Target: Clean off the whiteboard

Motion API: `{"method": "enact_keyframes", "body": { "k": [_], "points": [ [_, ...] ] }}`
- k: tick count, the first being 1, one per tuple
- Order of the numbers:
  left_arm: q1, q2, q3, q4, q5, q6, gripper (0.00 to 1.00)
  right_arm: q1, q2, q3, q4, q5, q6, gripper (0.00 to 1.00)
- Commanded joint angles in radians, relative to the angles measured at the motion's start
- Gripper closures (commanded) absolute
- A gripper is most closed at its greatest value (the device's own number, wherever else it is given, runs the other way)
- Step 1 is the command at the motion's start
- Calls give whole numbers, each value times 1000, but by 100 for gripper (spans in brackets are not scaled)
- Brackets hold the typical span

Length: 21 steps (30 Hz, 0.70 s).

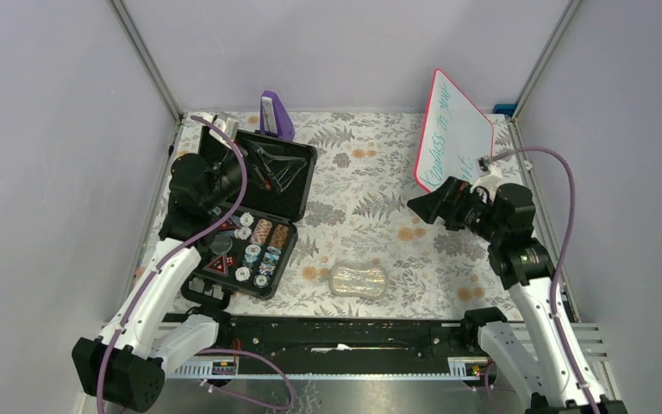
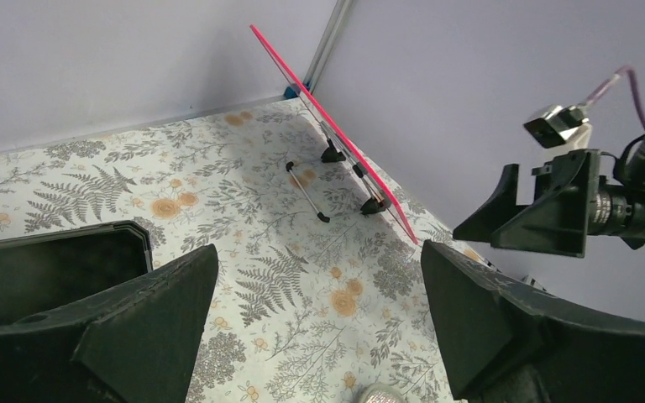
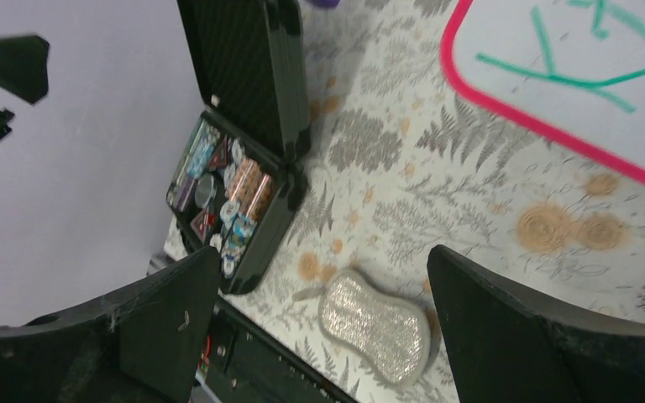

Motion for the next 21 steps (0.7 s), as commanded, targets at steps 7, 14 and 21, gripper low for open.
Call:
{"method": "enact_keyframes", "body": {
  "k": [7,14,21],
  "points": [
    [-5,-4,40,47,18,18,1,320,128,13,-37,7,-98,0],
    [-6,2,46,30,3,25,1,612,333,22,-56,264,-125,0],
    [-6,-3,54,-2,-28,43,1,850,559,103,-114,502,-197,0]
  ]
}}
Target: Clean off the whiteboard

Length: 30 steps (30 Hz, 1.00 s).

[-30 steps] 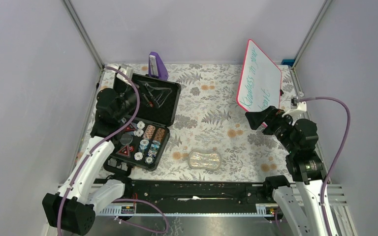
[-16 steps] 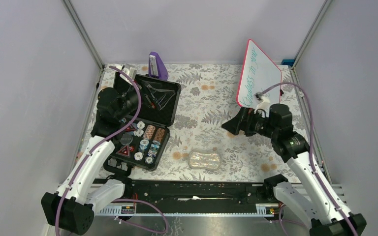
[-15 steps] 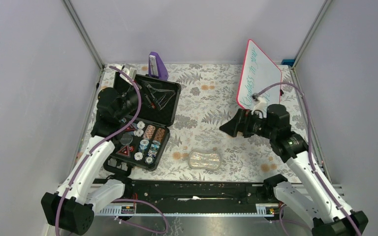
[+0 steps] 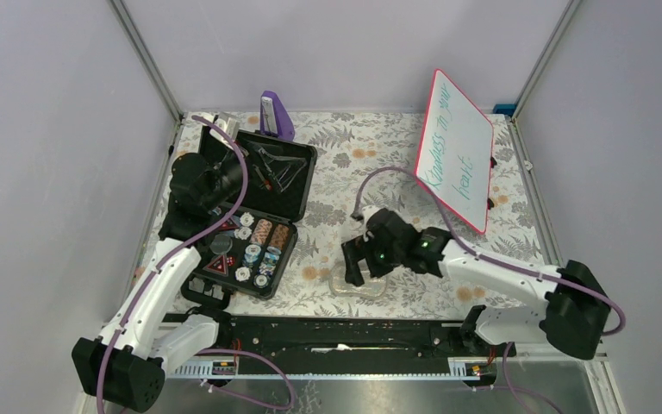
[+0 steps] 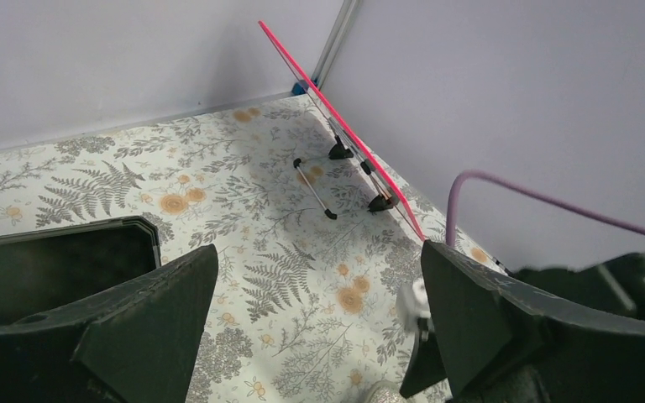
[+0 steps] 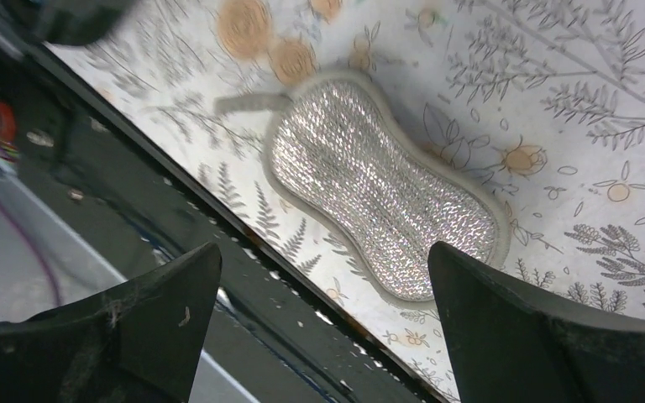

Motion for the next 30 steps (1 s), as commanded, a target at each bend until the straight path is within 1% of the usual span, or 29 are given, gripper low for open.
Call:
{"method": "enact_keyframes", "body": {
  "k": [1,4,9,13,18,21,25,28,30],
  "points": [
    [-3,-4,51,17,-20,25,1,117,66,69,-29,187,-74,0],
    [-4,-5,54,11,-20,28,1,179,118,81,-31,227,-118,1],
    [-3,-5,58,3,-23,32,1,270,211,127,-60,340,-178,0],
    [-4,-2,59,0,-22,32,1,310,285,166,-71,402,-224,1],
    [-4,-2,59,-2,-21,33,1,335,353,188,-59,337,-299,17],
    [-3,0,59,-1,-19,33,1,352,385,185,-41,298,-325,19],
    [-4,2,61,-1,-14,32,1,365,444,188,-16,302,-325,22],
    [-4,3,59,-2,-15,33,1,373,470,188,18,352,-304,26],
    [-3,5,60,-3,-14,32,1,373,475,187,35,423,-272,28]
  ]
}}
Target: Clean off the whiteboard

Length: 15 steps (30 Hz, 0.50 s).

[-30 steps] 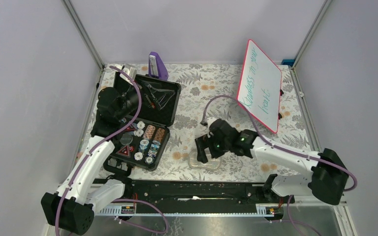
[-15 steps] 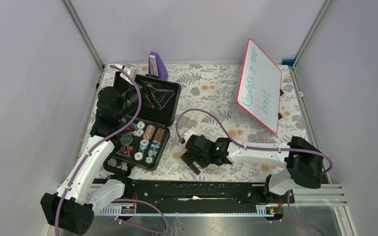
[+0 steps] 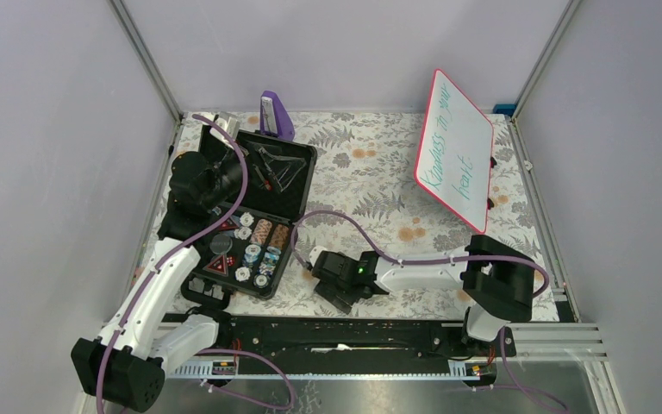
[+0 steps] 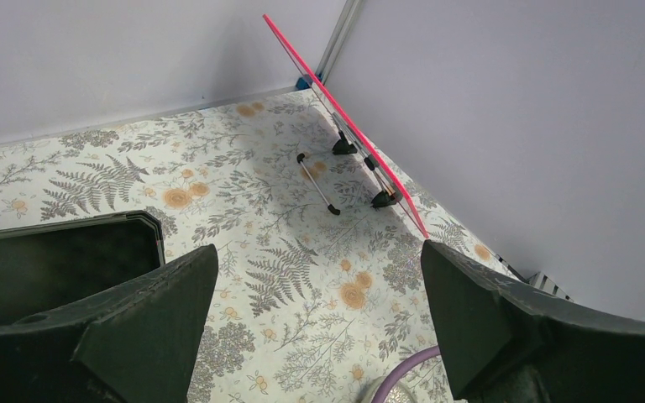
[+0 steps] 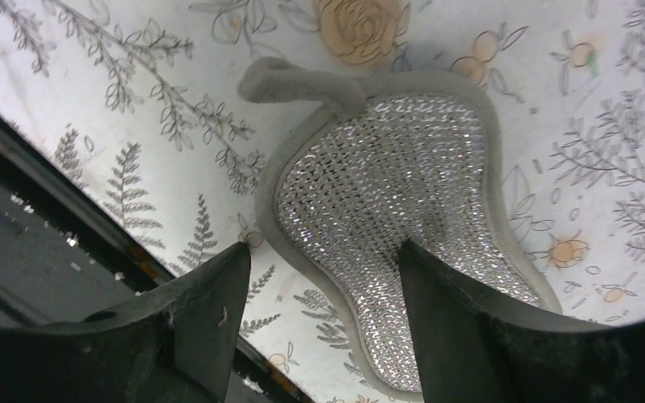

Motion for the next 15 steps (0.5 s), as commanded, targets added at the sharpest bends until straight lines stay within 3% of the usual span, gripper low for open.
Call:
{"method": "enact_keyframes", "body": {
  "k": [1,4,7,12,15],
  "points": [
    [-3,6,44,34,-4,16,1,11,14,35,67,137,50,31],
    [-4,9,44,34,-2,14,1,10,11,25,109,226,123,46],
    [-4,10,46,33,0,13,1,8,21,29,135,312,217,52],
    [-4,13,46,33,3,12,1,-46,64,78,99,315,353,76],
    [-4,11,46,32,3,12,1,-63,62,87,90,287,383,78]
  ]
}}
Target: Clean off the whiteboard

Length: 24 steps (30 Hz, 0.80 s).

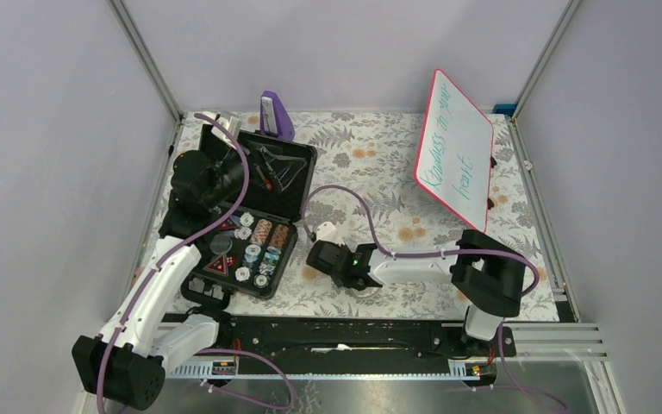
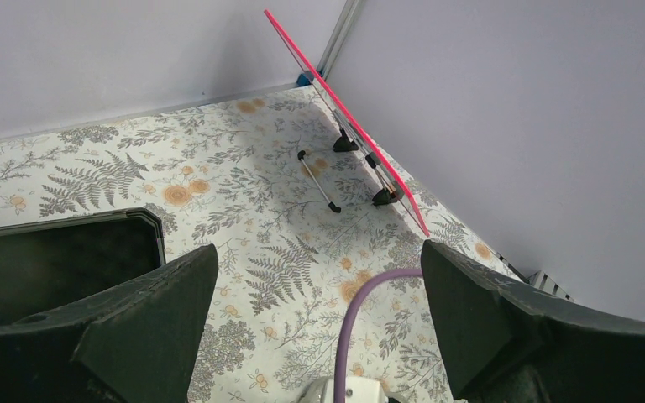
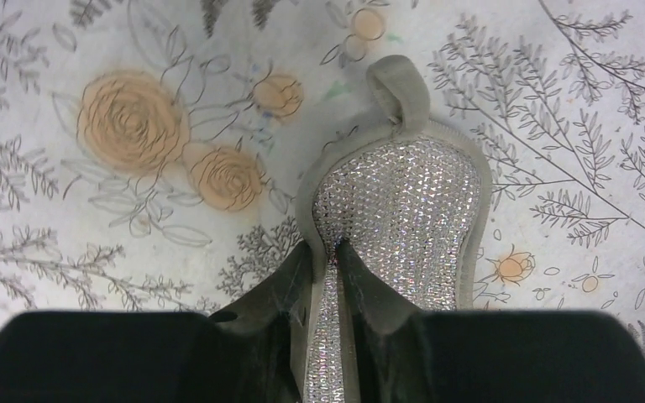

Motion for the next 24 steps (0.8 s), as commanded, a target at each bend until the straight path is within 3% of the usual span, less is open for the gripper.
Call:
{"method": "enact_keyframes", "body": {
  "k": [1,7,10,12,14,18,24],
  "points": [
    [-4,-2,45,32,3,12,1,-31,4,40,-2,30,111,75],
    [-3,-3,48,32,8,6,1,-30,-12,39,-22,32,104,47],
    [-4,-1,48,32,10,4,1,-31,-3,40,-36,48,100,40],
    [-4,0,48,33,11,4,1,-31,7,40,-41,57,97,30],
    [-4,3,48,32,13,3,1,-31,30,42,-37,62,96,27],
    [-4,4,49,32,13,3,1,-30,76,25,-15,91,140,33],
    [-4,6,48,30,13,3,1,-31,68,20,-20,117,221,74]
  ]
}}
